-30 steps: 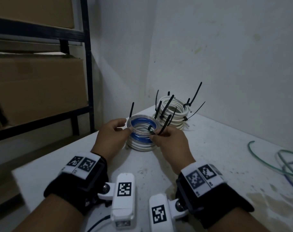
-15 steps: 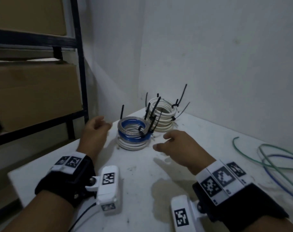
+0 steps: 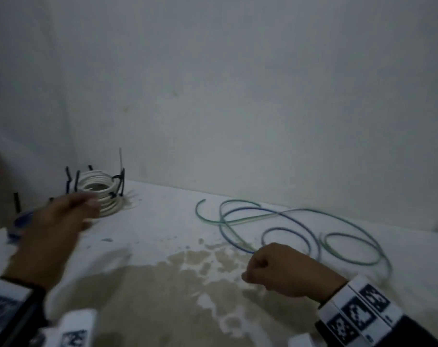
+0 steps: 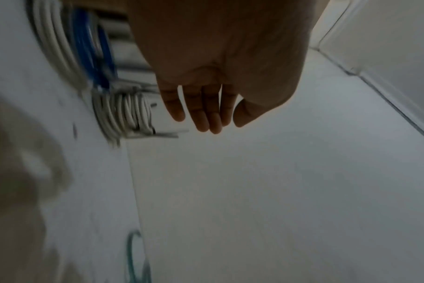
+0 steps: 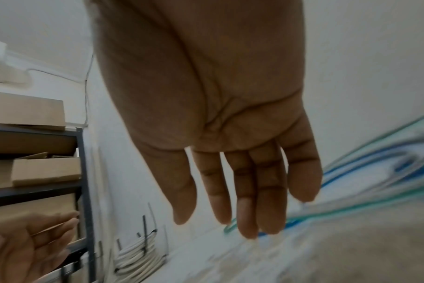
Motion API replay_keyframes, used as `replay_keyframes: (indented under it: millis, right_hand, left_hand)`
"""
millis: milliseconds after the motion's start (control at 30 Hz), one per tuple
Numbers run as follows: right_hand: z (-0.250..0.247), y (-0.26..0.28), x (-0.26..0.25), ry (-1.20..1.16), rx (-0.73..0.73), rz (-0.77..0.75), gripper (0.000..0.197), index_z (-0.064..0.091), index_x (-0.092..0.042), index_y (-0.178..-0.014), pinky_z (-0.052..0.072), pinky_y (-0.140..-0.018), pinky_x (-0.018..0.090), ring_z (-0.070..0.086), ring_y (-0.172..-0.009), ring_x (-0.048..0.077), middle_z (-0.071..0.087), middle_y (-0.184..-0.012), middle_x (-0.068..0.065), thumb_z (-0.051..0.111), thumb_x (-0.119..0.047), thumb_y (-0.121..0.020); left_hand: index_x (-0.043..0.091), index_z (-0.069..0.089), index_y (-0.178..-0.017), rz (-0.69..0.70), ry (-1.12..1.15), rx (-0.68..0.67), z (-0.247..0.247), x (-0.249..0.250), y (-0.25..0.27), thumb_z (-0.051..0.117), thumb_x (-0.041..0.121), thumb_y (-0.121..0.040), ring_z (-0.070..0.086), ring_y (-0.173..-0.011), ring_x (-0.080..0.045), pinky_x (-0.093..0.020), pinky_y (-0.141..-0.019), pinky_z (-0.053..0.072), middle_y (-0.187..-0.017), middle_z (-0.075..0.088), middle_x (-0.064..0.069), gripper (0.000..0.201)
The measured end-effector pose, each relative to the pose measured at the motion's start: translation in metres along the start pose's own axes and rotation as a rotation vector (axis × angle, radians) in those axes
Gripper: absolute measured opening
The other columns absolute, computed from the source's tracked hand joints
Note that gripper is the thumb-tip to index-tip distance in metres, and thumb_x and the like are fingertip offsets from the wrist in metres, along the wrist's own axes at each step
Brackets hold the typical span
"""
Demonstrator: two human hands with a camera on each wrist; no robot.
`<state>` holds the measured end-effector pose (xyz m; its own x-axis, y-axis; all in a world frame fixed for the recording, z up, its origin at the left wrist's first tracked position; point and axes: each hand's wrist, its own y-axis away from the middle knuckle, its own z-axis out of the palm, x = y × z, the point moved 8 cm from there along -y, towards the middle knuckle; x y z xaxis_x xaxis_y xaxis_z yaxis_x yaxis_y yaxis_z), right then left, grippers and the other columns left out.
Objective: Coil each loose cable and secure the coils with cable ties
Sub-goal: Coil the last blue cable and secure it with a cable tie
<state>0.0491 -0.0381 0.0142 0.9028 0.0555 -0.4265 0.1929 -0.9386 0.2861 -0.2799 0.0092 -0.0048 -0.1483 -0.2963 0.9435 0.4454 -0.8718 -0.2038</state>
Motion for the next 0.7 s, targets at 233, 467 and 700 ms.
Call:
replay_keyframes:
  millis: [233, 467, 700]
  right_hand:
    - [-0.045, 0.049, 0.104, 0.103, 0.147, 0.139, 0.038, 0.053, -0.004, -0.064, 0.029, -0.041, 0.012, 0.034, -0.043, 0.009, 0.047, -0.060, 0.008, 0.055, -0.027, -0.094]
    - [-0.057, 0.048, 0.133, 0.209, 0.119, 0.175, 0.041, 0.044, -0.018, -0.140, 0.029, -0.105, 0.023, 0.036, -0.135, 0.018, 0.036, -0.150, 0.002, 0.040, -0.022, -0.100]
    - [-0.039, -0.004, 0.122, 0.373, 0.003, 0.051, 0.048, 0.033, -0.021, -0.146, 0.025, -0.110, 0.027, 0.032, -0.138, 0.019, 0.029, -0.154, 0.001, 0.041, -0.016, -0.099]
  left_hand:
    - [0.012, 0.062, -0.086, -0.219, 0.093, -0.344, 0.177, 0.003, 0.121, 0.045, -0.002, -0.093, 0.056, -0.081, -0.021, -0.030, -0.071, 0.041, -0.084, 0.062, -0.009, 0.023]
    - [0.011, 0.065, -0.108, -0.508, 0.093, -0.549, 0.243, -0.064, 0.167, 0.055, 0.008, -0.093, 0.062, -0.071, -0.021, -0.034, -0.066, 0.049, -0.087, 0.068, -0.005, 0.018]
    - [0.011, 0.055, -0.127, -0.661, 0.137, -0.638, 0.246, -0.084, 0.179, 0.055, 0.006, -0.092, 0.053, -0.048, -0.015, -0.036, -0.060, 0.049, -0.073, 0.061, -0.006, 0.036]
